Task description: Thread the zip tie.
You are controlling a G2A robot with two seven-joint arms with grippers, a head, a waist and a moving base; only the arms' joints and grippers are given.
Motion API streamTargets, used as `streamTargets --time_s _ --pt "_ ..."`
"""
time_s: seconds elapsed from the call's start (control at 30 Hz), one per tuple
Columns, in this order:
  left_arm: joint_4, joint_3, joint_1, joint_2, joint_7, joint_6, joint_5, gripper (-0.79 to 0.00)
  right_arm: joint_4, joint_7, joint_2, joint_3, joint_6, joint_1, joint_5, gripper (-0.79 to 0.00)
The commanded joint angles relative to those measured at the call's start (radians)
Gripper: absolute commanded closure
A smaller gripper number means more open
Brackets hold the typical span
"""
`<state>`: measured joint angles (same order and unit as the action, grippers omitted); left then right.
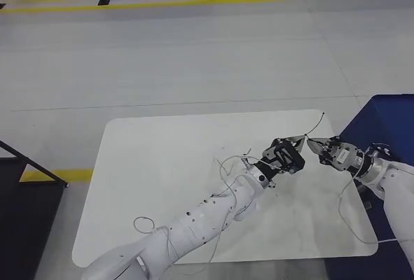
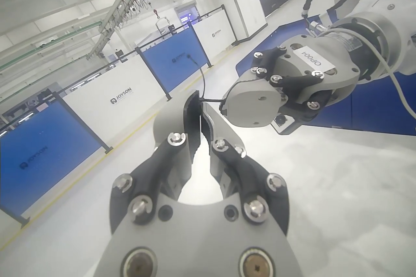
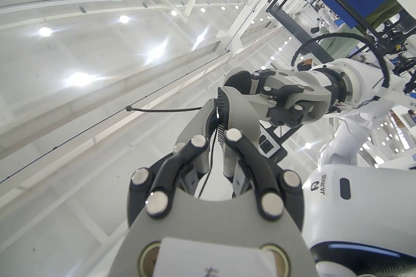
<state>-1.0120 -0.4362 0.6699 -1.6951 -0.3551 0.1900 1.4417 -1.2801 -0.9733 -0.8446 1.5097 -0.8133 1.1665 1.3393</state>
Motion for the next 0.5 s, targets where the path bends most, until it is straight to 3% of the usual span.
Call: streamTargets --time_s 0.0,0.47 --pt "0.003 -0.008 0.005 -0.004 -0.002 -0.002 0.011 0.000 0.002 -0.002 0.000 0.001 -0.003 -0.003 0.000 0.000" --pt "0.029 -0.039 0.026 -0.031 0.005 -0.080 0.072 0.000 0.079 0.028 -0.001 0.031 -0.005 -0.073 0.044 0.000"
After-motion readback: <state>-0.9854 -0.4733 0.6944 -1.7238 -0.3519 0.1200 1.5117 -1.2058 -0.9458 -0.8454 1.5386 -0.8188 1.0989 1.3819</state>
